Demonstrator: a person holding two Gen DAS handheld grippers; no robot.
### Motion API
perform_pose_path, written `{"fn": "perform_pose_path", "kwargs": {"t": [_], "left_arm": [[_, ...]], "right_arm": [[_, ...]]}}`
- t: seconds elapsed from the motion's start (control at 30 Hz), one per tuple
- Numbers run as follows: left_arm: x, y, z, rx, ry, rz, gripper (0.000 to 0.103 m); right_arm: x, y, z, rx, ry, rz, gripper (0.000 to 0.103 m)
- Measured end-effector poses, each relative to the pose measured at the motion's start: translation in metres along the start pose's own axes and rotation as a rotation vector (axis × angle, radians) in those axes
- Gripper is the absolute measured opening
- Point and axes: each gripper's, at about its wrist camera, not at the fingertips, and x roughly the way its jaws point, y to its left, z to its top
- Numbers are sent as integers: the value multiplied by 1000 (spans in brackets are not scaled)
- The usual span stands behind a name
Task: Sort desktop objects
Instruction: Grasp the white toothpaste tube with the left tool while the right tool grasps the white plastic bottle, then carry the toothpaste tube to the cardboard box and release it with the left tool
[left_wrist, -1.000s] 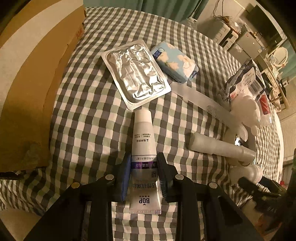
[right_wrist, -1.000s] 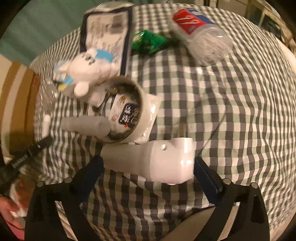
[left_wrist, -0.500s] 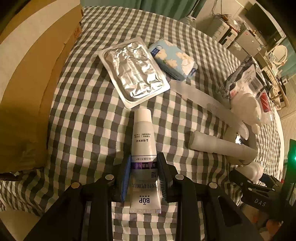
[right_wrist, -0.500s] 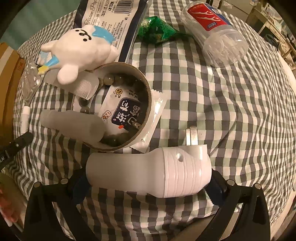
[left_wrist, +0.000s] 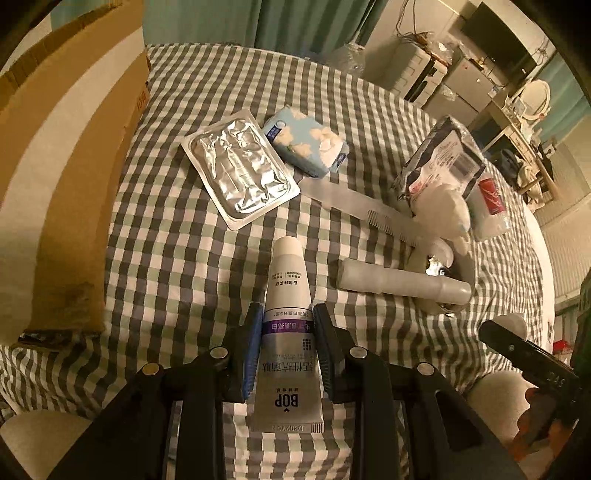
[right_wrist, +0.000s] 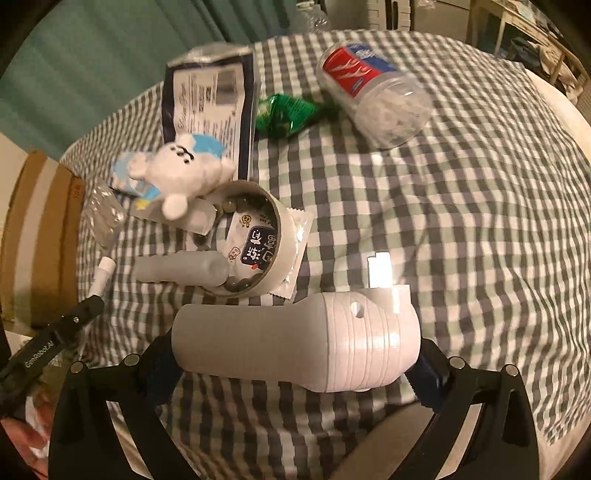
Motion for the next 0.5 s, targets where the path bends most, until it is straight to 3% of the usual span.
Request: {"fn": "perform_pose_path", "kwargs": {"t": [0.1,0.13,0.23,0.5], "left_arm": [[-2,-1,6,-5,-2,-9,28],[7,-12,20,-7,0,-13,28],[4,-15,22,-14,-9,-18,28],[-32,-22,29,-14,-84,-51,28]], "right_arm": [[-21,-6,-9,11,-13,16,100],[-20,7,-5,14,-20,15,100],[-30,16,-5,13,-32,26,100],[-66,62,-12,-42,-91,51,100]]}}
